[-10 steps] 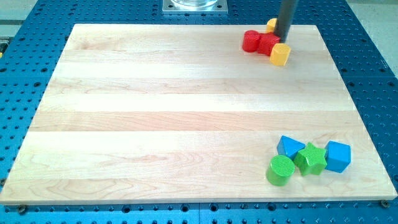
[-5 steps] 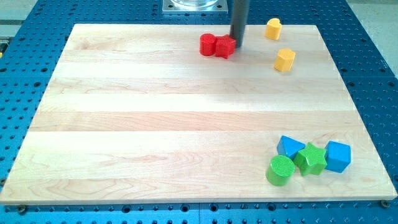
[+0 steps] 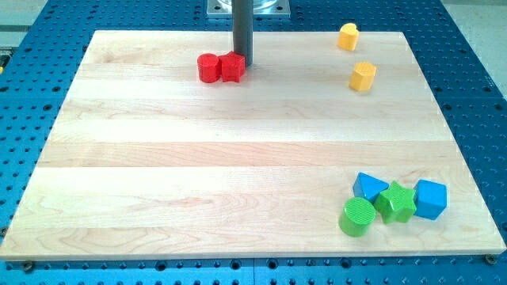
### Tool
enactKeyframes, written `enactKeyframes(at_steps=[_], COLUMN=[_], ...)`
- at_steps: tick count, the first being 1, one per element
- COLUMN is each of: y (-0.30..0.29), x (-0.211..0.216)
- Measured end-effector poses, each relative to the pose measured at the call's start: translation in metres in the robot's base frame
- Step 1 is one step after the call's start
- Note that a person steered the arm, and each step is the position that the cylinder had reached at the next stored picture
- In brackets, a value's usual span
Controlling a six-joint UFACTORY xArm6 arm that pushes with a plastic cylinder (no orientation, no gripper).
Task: Place the red blocks at the top left corner of the board
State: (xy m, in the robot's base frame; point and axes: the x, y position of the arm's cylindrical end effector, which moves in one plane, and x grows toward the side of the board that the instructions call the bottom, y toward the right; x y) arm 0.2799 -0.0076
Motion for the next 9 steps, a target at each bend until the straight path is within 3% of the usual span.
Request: enactKeyframes(at_steps=[1, 2, 5, 7, 8, 9], y=[0.024, -0.040, -0.072, -0.171, -0.118, -0.142], x=[0.020, 0.021, 0.015, -0.015, 0.012, 0.075])
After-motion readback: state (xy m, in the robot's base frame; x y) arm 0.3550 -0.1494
